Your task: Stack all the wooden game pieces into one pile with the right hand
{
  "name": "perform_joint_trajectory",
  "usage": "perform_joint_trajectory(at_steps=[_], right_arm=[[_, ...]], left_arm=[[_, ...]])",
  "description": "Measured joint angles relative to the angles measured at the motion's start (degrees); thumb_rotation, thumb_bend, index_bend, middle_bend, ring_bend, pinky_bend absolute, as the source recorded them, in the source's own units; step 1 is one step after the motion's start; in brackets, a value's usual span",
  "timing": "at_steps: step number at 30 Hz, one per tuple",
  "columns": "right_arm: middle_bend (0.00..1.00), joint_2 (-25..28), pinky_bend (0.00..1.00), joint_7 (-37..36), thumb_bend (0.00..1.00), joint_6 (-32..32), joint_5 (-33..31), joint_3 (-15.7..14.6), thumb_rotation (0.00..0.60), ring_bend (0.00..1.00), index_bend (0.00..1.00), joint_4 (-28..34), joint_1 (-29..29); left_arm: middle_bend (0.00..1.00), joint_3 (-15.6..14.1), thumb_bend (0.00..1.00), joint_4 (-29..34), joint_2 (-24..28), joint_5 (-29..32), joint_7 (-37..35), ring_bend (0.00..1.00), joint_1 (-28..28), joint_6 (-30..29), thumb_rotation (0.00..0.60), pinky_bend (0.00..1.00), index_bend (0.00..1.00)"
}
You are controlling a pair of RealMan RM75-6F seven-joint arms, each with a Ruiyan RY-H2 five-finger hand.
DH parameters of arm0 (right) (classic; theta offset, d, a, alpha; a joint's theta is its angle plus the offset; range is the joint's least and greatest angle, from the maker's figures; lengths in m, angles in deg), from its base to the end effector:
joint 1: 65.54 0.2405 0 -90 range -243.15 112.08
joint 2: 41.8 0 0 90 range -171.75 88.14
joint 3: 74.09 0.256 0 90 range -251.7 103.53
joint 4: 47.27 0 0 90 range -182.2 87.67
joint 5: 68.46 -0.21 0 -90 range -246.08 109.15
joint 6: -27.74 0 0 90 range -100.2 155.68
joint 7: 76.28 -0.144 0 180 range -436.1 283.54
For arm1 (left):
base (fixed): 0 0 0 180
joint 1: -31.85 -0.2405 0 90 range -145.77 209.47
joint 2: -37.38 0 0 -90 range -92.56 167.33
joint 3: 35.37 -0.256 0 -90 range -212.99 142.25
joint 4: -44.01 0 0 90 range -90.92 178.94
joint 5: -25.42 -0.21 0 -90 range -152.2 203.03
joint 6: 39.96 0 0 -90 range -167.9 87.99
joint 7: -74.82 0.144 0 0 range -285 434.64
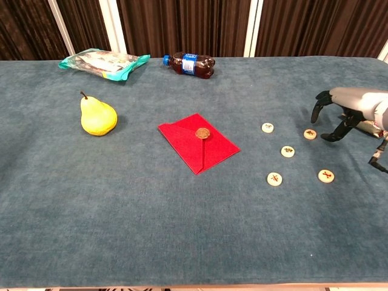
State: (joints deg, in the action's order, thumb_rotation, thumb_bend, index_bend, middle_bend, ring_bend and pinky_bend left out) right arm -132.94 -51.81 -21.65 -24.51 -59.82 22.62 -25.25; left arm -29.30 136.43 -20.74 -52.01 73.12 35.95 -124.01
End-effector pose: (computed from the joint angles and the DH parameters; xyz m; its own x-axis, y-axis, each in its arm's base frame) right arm -0.2390 -0.3825 0.0004 0.4022 -0.3352 0.8520 -0.9014 0.0178 0.4326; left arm -0.3341 0.1873 0.2088 0.4446 -0.0426 0.8947 0.8884 0.1487 -0.4343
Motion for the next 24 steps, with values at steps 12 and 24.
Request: perform_joint_trajectory(at_steps=[12, 24], right_arm=[[0.00, -2.87, 0.02, -1.66, 0.42, -0.20, 0.58, 0.03, 0.600, 0.00, 0.45, -3.71, 0.77], [0.00, -3.77, 0.02, -1.45, 0.42, 0.33, 0.34, -0.30, 0.600, 0.00, 0.45, -5.18, 1.11]], left_arm=[[0.00, 0.23, 0.15, 0.16, 0.13, 0.57, -0.20, 0.00, -0.06, 0.21, 0.600, 0.00, 0.08], [0.00, 0.32, 0.15, 0.27, 0.15, 0.75, -0.31, 0.00, -0.09, 0.32, 0.600, 0.00, 0.08]])
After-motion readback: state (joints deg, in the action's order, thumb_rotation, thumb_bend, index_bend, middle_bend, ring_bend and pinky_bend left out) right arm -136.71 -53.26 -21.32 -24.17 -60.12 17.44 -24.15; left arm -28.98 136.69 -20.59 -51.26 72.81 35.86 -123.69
